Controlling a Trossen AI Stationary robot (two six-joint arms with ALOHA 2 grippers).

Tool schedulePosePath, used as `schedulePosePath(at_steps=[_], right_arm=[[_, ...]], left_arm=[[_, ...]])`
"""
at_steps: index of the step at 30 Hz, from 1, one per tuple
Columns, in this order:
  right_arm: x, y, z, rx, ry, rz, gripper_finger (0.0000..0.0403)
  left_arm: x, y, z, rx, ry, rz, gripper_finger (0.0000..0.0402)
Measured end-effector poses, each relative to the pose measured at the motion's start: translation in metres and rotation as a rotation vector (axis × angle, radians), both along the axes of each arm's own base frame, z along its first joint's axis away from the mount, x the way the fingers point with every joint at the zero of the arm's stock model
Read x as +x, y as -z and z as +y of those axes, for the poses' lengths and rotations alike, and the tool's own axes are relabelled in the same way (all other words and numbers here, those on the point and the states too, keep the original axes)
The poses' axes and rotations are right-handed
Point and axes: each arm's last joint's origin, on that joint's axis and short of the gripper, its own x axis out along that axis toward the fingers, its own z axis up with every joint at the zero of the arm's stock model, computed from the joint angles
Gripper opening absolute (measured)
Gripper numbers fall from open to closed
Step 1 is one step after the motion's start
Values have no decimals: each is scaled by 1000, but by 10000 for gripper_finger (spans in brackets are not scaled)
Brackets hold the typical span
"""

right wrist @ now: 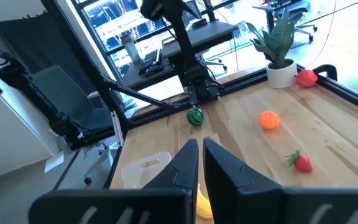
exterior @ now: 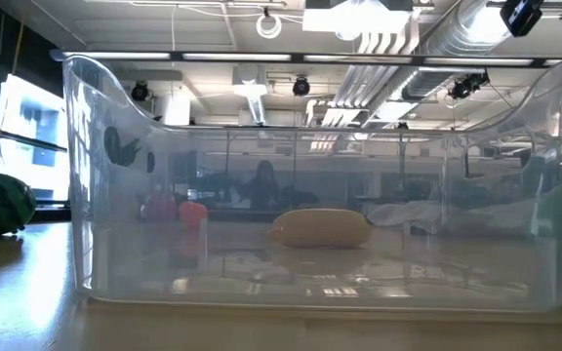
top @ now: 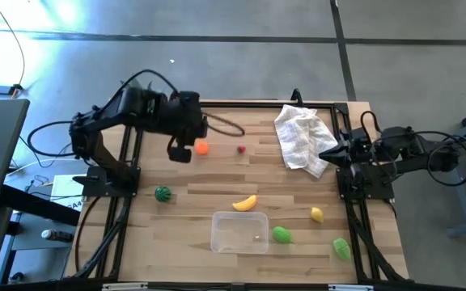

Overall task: Pick and placing Produce into tupperware
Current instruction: Put the watermelon into the bin

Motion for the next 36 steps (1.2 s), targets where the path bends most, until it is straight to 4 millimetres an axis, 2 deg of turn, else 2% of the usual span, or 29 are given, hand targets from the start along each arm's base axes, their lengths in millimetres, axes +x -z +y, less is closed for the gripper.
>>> schedulePosePath(at_steps=[9, 13, 18, 21, 26, 30, 36], right_arm=[[0, -1, 0, 11, 13, -11, 16], [0, -1, -1, 8, 27, -14, 16], [0, -2, -1, 8, 35, -15, 16], [0, -2, -1, 14, 36, -15, 16], [0, -1, -1, 13, 36, -14, 16], [0, -1, -1, 13, 37, -12, 16], [0, 0, -1, 3, 37, 5, 16]], left_arm=[[-24, 20, 35, -32, -111, 80, 111], [-30, 37, 42, -58, -142, 24, 111], [-25, 77, 43, -120, -104, 19, 111], [-21, 103, 43, -167, -145, 55, 111], [-22, 144, 38, -396, -154, 157, 111], [-24, 158, 33, -522, -149, 176, 111], [-24, 158, 30, -563, -123, 169, 111]])
